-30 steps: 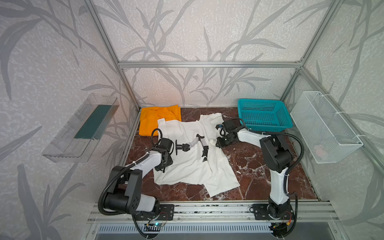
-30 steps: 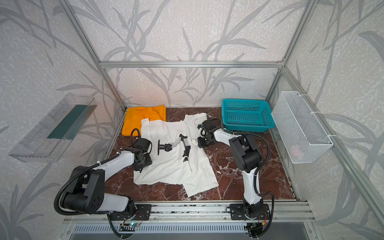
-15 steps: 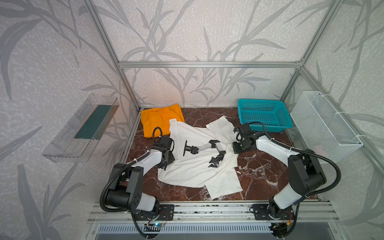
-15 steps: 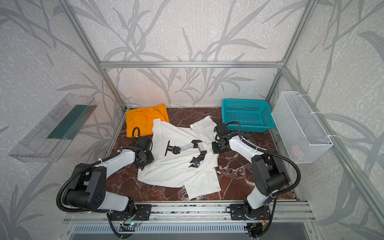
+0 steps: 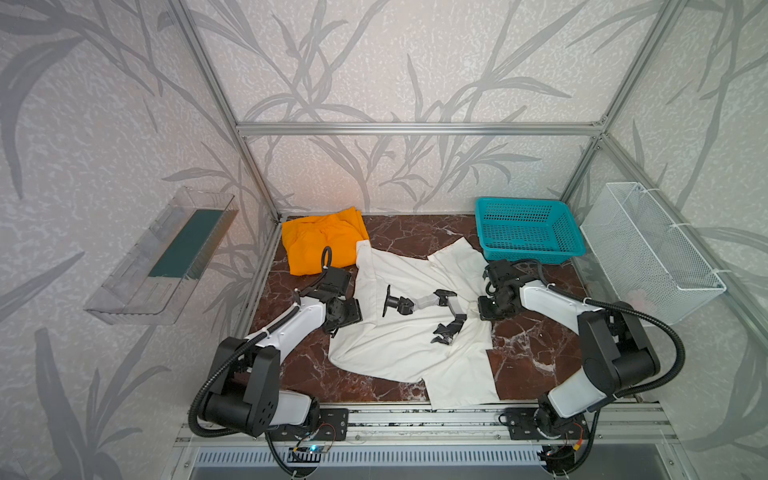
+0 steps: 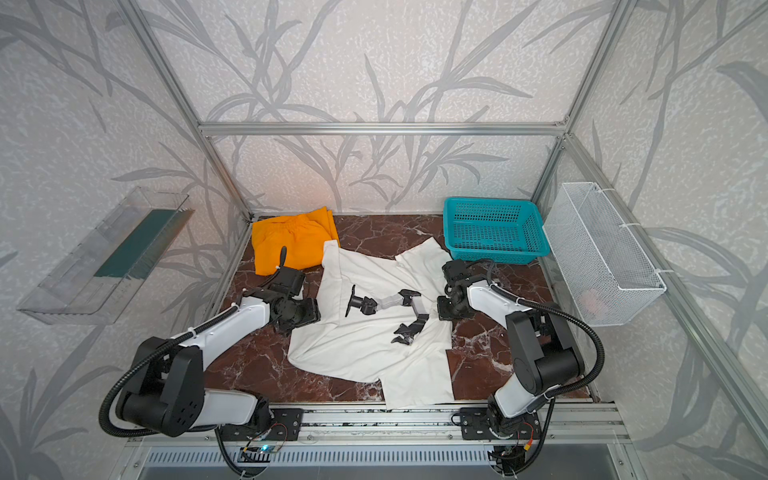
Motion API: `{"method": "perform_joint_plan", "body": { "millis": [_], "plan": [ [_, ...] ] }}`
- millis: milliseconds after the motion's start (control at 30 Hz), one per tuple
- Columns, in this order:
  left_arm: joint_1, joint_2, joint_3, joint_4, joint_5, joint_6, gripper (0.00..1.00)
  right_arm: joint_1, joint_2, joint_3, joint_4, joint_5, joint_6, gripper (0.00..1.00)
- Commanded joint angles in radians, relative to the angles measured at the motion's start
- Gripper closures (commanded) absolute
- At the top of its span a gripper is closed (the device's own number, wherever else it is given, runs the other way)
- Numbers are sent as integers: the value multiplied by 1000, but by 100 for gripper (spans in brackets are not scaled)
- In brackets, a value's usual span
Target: Fold and stack the mixed laundry pile
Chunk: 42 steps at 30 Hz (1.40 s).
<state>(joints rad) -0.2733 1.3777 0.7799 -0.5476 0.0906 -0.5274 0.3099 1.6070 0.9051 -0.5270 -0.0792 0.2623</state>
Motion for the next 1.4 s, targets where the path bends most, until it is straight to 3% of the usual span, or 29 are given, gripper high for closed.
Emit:
{"method": "perform_joint_plan", "body": {
  "millis": [0, 167, 233, 500, 733, 1000, 1133, 1367],
  "plan": [
    [-44, 24, 36, -70, -125, 26, 32, -7, 8, 34, -7, -2, 2, 100],
    [-47, 120, 85, -247, -393, -131, 35, -17, -4, 35, -15, -2, -11, 100],
    [-44, 126, 78, -258, -420, -152, 35, -21, -9, 32, -16, -4, -15, 100],
    [0, 160, 34, -98, -334, -122, 42, -31, -20, 18, -12, -11, -26, 100],
    [18, 225, 27, -81, -278, -128, 54, -44, -44, 11, -15, -8, -31, 100],
    [22, 188, -11, -107, -252, -167, 79, -61, -55, 0, -7, -14, -34, 100],
    [35, 152, -28, -130, -276, -194, 96, -66, -50, 0, -4, -19, -31, 100],
    [109, -46, -48, -262, -349, -266, 100, -72, -55, -1, 1, -14, -17, 100]
  ]
}}
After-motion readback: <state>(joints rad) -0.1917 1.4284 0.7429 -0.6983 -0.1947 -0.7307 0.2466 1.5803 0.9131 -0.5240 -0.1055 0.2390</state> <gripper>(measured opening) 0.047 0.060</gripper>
